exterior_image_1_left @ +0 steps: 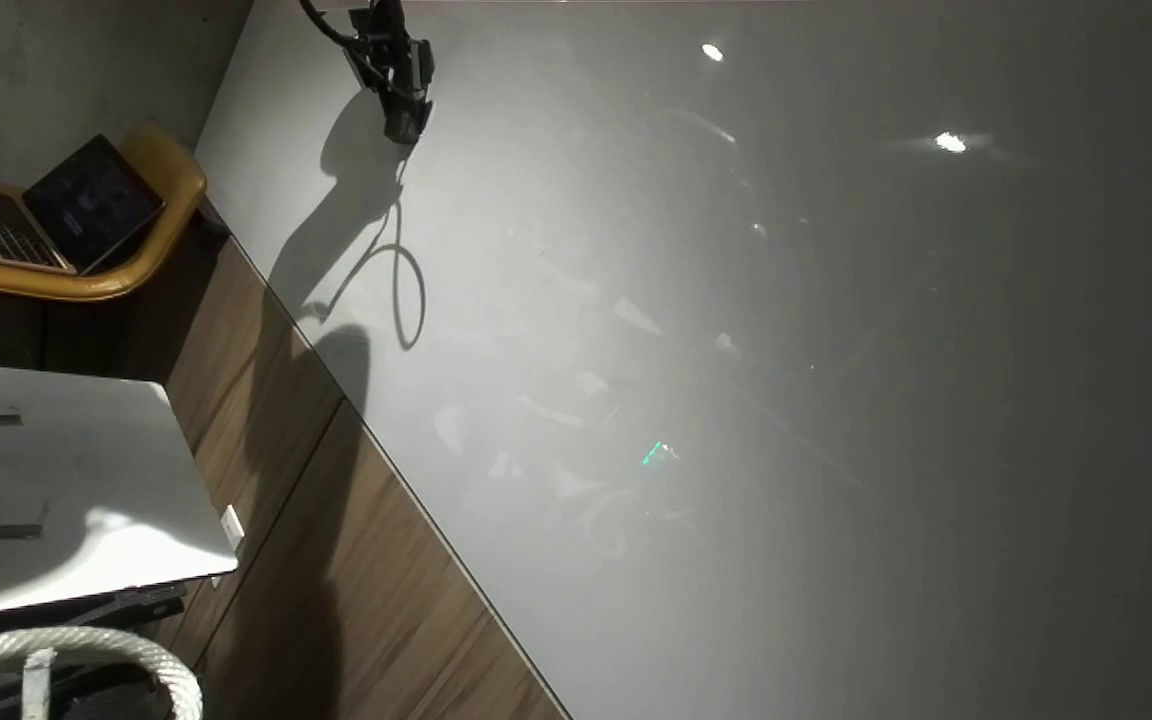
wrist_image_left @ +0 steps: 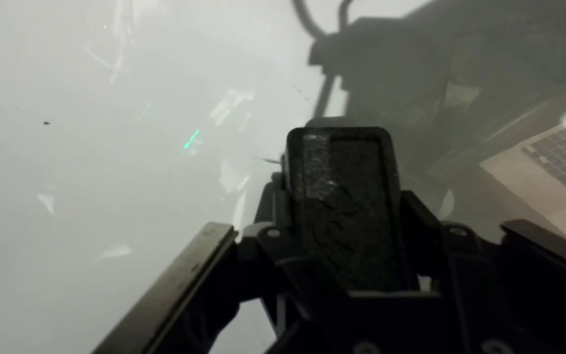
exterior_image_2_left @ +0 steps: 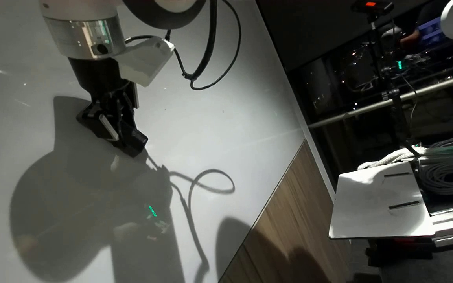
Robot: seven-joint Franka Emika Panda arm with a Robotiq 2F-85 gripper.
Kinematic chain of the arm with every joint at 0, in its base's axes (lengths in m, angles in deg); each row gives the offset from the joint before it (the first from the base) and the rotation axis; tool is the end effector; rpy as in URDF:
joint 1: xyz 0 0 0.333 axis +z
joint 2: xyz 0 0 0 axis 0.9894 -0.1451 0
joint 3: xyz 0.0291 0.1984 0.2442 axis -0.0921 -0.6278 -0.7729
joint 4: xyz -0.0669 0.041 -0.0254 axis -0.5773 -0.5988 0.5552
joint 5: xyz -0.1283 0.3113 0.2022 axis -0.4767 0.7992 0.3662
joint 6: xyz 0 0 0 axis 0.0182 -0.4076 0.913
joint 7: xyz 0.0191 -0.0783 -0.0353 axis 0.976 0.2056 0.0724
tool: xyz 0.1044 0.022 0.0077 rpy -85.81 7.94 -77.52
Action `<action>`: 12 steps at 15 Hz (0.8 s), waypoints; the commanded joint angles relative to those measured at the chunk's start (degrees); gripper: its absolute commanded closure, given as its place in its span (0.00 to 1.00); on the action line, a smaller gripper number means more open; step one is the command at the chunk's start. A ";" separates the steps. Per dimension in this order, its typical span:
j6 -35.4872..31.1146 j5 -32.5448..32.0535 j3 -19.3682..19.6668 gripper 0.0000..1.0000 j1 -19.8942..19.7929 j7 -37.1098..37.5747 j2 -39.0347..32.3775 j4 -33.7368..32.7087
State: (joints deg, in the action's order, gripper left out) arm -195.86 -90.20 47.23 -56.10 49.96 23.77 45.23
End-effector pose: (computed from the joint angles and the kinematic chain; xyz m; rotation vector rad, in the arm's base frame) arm 0.5565 0.3876 0.5526 2.5516 0.5235 0.9375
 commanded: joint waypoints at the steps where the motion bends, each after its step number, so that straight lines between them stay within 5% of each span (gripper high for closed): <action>1: -2.72 -1.16 2.98 0.71 -4.03 -3.82 3.24 0.83; 8: -4.99 0.61 4.81 0.71 -10.90 -3.61 11.25 11.15; 12: -5.19 -0.39 4.14 0.71 -12.18 -3.24 9.83 12.57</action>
State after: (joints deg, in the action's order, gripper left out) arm -197.86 -88.60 50.17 -66.07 48.12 36.36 58.75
